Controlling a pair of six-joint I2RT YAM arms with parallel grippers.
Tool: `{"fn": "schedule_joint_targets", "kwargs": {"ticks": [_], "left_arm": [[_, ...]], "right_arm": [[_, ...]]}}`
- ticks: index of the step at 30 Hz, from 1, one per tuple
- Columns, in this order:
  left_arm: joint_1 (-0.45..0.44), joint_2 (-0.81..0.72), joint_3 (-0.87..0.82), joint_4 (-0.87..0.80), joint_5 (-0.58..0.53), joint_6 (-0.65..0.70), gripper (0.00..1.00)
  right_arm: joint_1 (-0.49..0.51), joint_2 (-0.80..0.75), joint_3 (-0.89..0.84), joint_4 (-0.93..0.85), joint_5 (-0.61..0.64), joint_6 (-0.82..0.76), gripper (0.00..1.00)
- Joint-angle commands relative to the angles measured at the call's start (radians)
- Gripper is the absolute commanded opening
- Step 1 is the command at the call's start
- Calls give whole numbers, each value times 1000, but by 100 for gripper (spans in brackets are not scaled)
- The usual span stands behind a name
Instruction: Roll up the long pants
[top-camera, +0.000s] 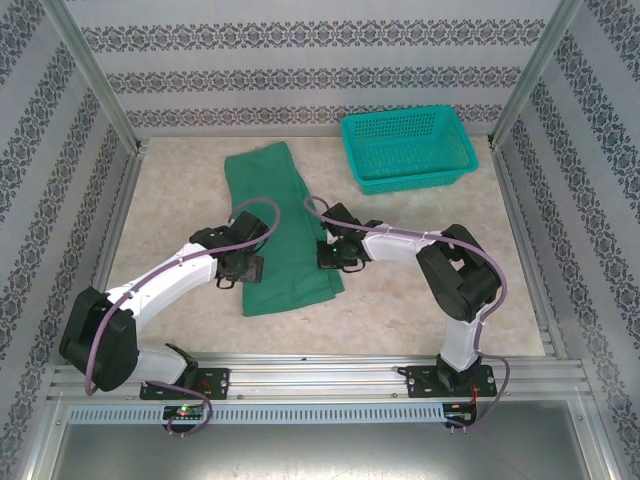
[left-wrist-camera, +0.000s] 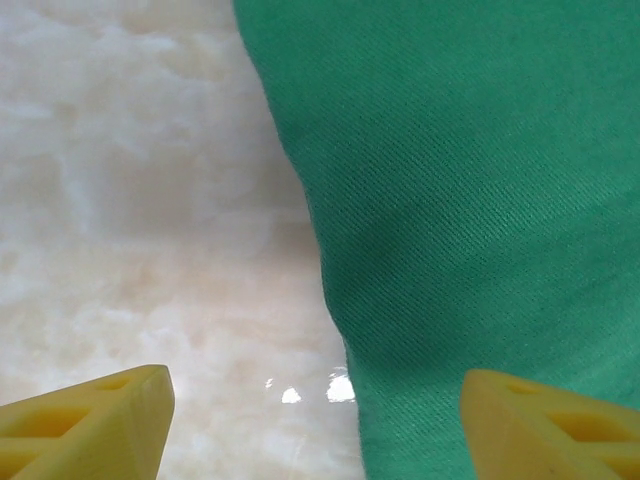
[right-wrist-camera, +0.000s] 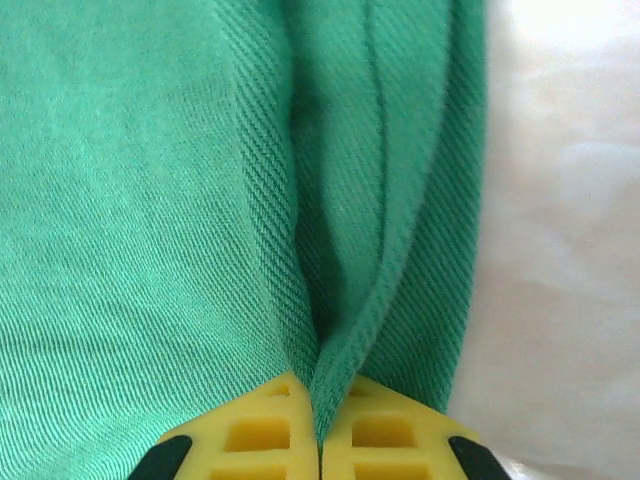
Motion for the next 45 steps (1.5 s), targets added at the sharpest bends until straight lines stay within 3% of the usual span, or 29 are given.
{"fn": "schedule_joint_targets", "kwargs": {"ticks": [1, 7, 10, 11, 13, 14, 17, 20, 27, 34, 45], "left_arm": [[-20, -17, 6, 86, 76, 79, 76], [-89, -16, -12, 176, 97, 130, 77], [-167, 8, -2, 196, 42, 173, 77], [-214, 14, 1, 201, -10, 196, 77], [-310, 30, -3, 218, -130, 248, 78], [-358, 44, -8, 225, -195, 273, 78], [-486, 97, -24, 233, -340, 351, 79], [-617, 113, -54, 283, -397, 444, 78], [-713, 122, -12, 279, -307, 495, 76], [-758, 199, 68, 264, -213, 529, 71], [-722, 321, 56, 331, -160, 527, 65]], "right_arm": [[-49, -18, -65, -35, 39, 22, 0], [-81, -84, -140, -37, 69, 55, 0], [-83, -121, -158, -60, 96, 81, 4], [-86, -135, -163, -67, 109, 85, 42], [-102, -161, -169, -96, 151, 103, 91], [-114, -177, -177, -98, 163, 105, 98], [-168, -235, -213, -69, 122, 114, 98], [-234, -288, -257, -39, 62, 126, 98], [-327, -377, -306, -28, 12, 128, 97], [-348, -366, -322, 0, -36, 131, 97], [-349, -333, -334, 36, -50, 144, 97]]}}
